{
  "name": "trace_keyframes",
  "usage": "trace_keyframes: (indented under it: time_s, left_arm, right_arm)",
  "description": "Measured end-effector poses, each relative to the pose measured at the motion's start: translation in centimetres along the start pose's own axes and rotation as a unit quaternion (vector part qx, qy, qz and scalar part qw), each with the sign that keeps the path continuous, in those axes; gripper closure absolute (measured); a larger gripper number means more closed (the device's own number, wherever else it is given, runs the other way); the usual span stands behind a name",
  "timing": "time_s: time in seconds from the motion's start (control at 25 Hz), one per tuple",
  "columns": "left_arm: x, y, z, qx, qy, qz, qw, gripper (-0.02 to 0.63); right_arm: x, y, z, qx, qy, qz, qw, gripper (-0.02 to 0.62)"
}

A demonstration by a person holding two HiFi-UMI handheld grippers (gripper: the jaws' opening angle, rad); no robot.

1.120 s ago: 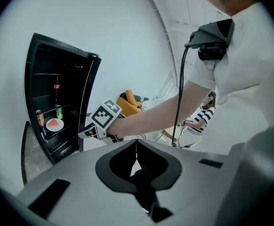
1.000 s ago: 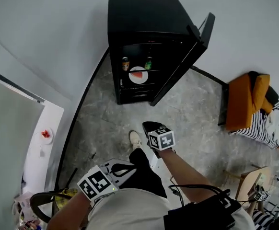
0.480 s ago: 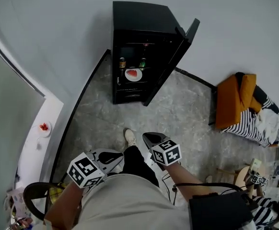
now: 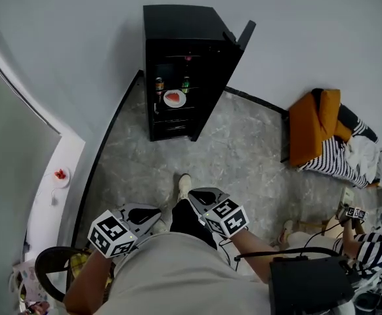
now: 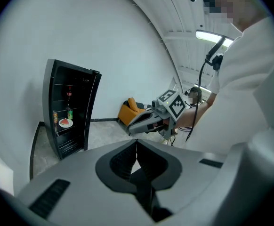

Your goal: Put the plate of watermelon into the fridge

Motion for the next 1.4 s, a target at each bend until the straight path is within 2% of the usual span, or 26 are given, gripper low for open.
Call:
trace_keyframes:
  time_s: [0.28, 0.8, 1.0, 1.4]
  left_arm:
    - [0.2, 0.7, 1.4, 0.001, 0.001, 0.0, 1.0, 0.594]
    - [-0.6, 1.8, 2.4, 0.01, 0.008, 0.0, 0.9999, 0.594]
    - [-2.0, 1.0, 1.0, 0.018, 0.005, -0.007, 0.9998, 0.594]
    - [-2.6, 0.7, 0.0, 0.029, 0.005, -0.012, 0.9995, 0.594]
  right_arm:
    - [2.1, -0.1, -1.9, 0.023, -0.002, 0.013, 1.0, 0.58]
    - [3.6, 0.9, -3.8, 0.029, -0.012, 0.018, 0.999, 0.581]
    - [3.1, 0.2, -1.8, 0.032, -0.019, 0.021, 0.999, 0.581]
    - [1.9, -0.1, -0.6, 0.025, -0.024, 0.015, 0.999, 0.581]
Point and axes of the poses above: the fingertips, and each gripper's own axes: x backward along the fingers, z to its right, y out of its underside, the point moved 9 cm from there along x, backward along the fingers, and after that the axes turned 2 degrees about y, right-handed, at the moved point
